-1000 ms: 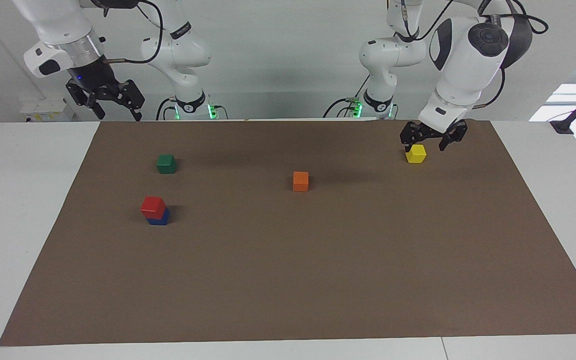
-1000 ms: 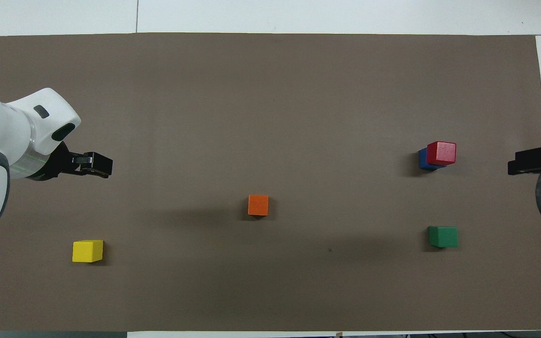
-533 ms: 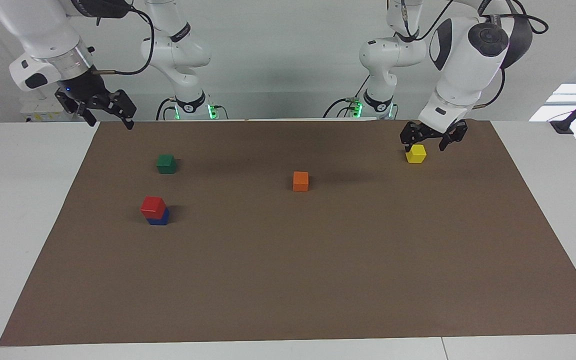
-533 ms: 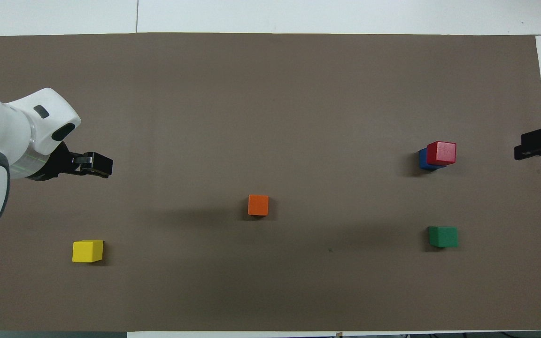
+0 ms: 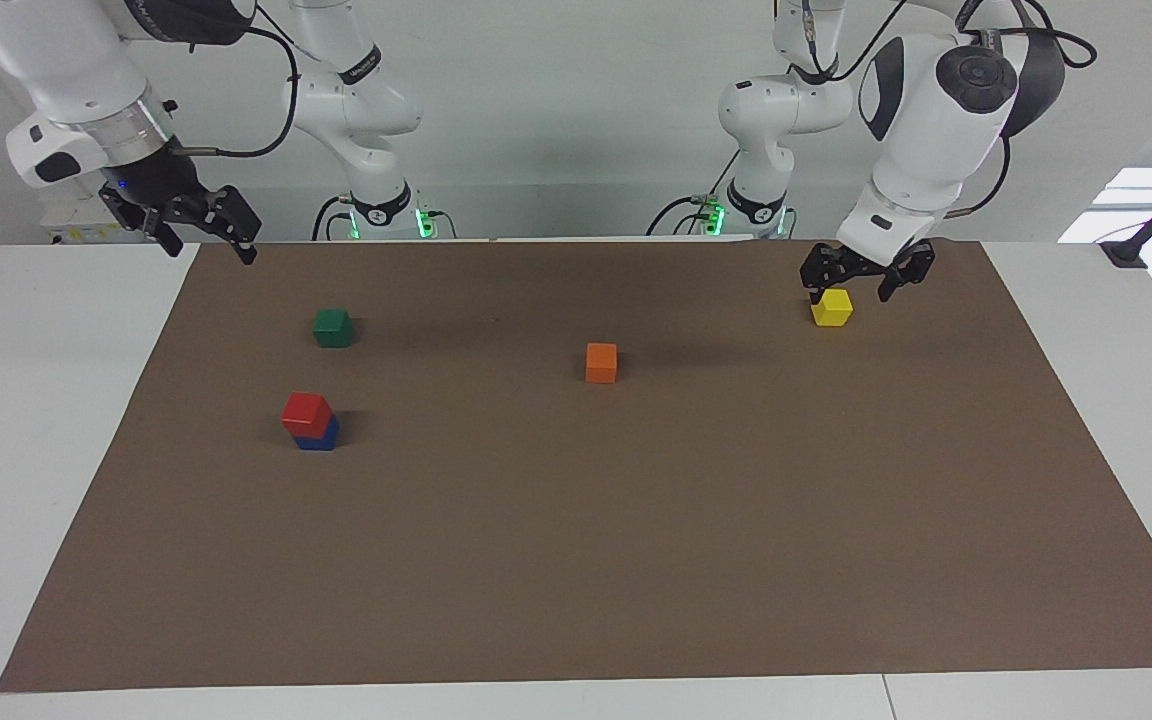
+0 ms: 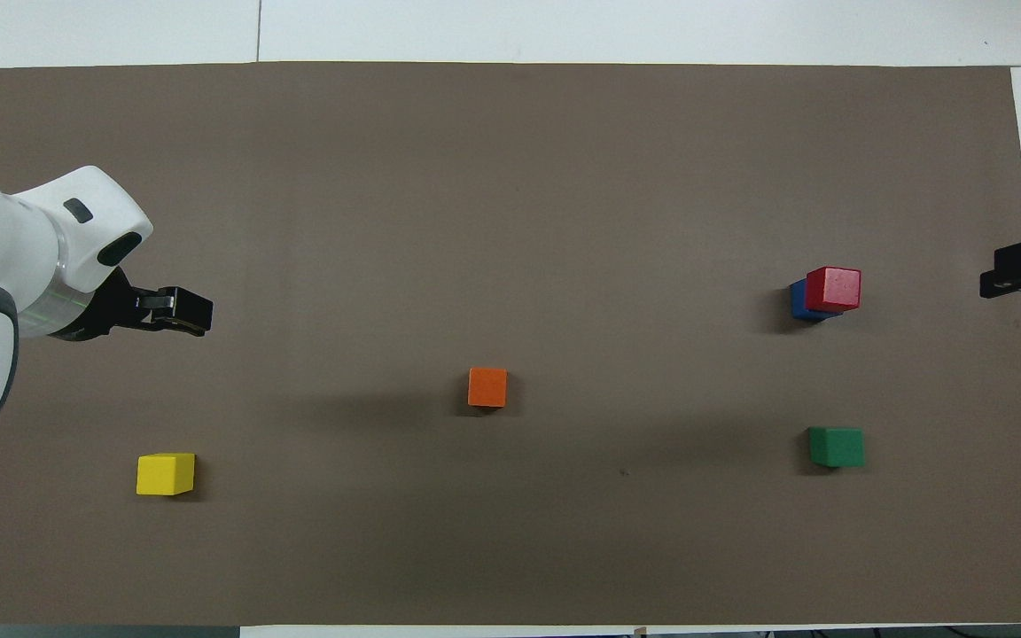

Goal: Transfer red block to right arm and stack on blue block

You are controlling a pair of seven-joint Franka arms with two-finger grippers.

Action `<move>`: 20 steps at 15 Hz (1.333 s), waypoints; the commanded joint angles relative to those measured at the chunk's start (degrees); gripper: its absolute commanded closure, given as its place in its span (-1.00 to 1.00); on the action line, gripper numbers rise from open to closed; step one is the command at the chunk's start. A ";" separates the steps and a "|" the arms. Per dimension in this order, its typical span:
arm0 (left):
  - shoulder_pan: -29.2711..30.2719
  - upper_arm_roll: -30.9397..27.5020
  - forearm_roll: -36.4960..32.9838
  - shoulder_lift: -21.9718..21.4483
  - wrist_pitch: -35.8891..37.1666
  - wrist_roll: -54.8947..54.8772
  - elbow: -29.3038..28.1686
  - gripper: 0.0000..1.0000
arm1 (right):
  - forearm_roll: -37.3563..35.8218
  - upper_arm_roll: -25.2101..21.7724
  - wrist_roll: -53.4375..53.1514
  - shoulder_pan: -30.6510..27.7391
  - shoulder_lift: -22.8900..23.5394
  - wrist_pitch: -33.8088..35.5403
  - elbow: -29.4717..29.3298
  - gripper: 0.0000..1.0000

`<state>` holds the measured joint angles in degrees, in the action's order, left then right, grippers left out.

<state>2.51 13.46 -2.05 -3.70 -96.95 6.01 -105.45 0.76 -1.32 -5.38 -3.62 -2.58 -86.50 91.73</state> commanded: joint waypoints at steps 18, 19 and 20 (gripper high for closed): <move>0.04 -0.37 0.73 -1.13 -0.78 -0.21 -1.08 -1.00 | -2.52 0.44 5.46 -0.60 -3.40 -4.03 6.18 -1.00; 0.04 -0.28 0.73 -1.13 -0.78 -0.21 -1.08 -1.00 | -2.52 0.44 5.47 -0.60 -3.48 -4.03 6.18 -1.00; 0.04 -0.28 0.73 -1.13 -0.78 -0.21 -1.08 -1.00 | -2.52 0.44 5.47 -0.60 -3.57 -3.94 6.18 -1.00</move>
<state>2.51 13.47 -2.05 -3.71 -96.95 6.01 -105.45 -1.33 -1.30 -1.62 -3.62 -4.52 -90.52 96.27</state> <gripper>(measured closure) 0.000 0.000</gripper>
